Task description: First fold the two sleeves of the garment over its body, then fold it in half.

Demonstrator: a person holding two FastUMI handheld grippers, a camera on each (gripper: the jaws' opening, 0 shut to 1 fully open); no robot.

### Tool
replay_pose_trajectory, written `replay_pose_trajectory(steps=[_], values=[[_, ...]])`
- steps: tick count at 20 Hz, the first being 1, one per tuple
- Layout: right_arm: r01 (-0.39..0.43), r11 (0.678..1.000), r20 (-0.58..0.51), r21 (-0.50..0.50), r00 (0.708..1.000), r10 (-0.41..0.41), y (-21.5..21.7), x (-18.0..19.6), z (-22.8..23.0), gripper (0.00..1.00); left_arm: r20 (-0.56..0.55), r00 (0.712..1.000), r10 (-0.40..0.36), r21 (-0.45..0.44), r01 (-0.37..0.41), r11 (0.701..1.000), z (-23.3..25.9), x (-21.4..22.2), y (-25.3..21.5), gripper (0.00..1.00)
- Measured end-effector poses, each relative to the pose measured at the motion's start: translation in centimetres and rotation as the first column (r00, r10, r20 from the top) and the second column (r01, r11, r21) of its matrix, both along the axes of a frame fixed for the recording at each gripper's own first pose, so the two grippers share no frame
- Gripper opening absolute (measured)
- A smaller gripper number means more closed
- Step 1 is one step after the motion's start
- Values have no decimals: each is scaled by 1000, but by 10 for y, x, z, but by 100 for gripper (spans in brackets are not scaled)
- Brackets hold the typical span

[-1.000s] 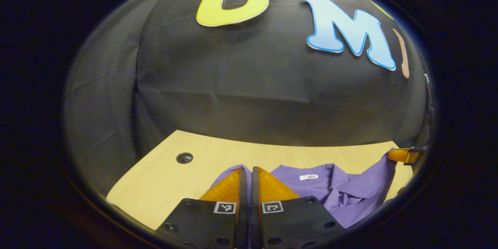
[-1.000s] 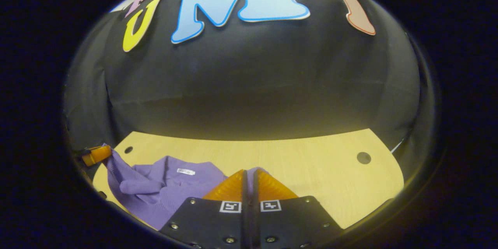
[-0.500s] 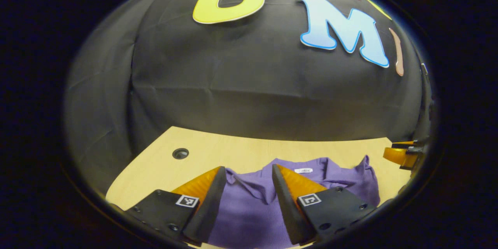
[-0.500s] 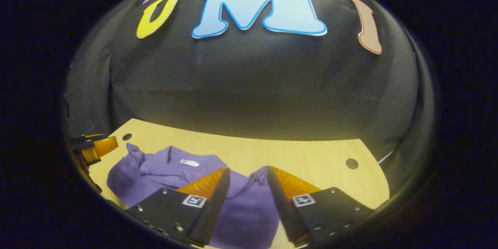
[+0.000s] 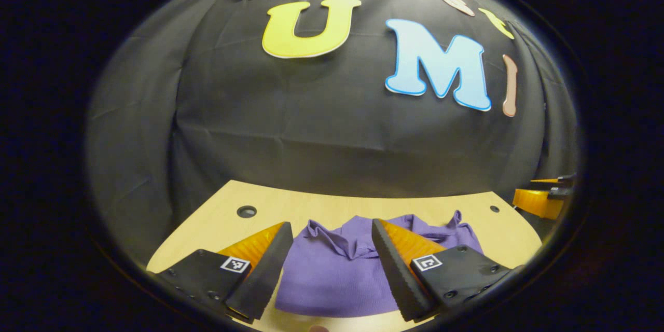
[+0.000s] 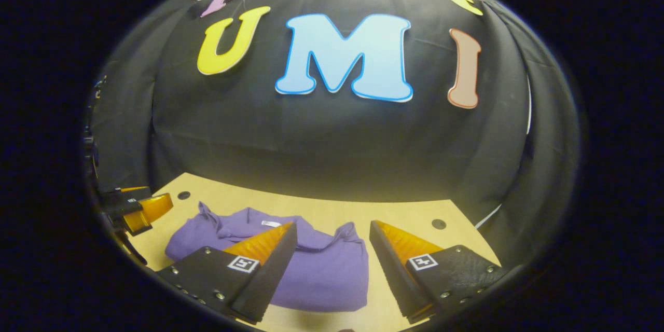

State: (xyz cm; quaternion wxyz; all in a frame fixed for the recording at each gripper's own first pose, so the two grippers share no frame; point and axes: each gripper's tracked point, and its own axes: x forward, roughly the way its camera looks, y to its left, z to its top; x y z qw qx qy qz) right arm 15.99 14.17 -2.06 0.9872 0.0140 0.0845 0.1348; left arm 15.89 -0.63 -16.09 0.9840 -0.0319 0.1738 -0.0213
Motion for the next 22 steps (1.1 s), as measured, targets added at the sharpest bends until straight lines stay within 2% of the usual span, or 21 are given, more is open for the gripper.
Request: replay_pose_trajectory(steps=[6, 10, 15, 20, 22], values=[[54, 999, 74, -6, 996, -53, -1, -85, 24, 89, 105, 993, -50, -5, 51, 999, 48, -60, 2, 96], [72, 997, 114, 0, 991, -72, 0, -126, 36, 89, 146, 987, -62, 6, 62, 998, 75, -98, 6, 96], [77, 996, 142, 40, 986, -82, -2, -150, 46, 89, 200, 977, -78, 66, 66, 996, 111, -133, 2, 96], [78, 996, 173, 51, 981, -86, -8, -159, 56, 89, 224, 970, -89, 78, 73, 994, 127, -155, -7, 96], [85, 995, 194, 61, 976, -95, -9, -161, 63, 87, 239, 968, -81, 78, 64, 995, 136, -157, -5, 99]])
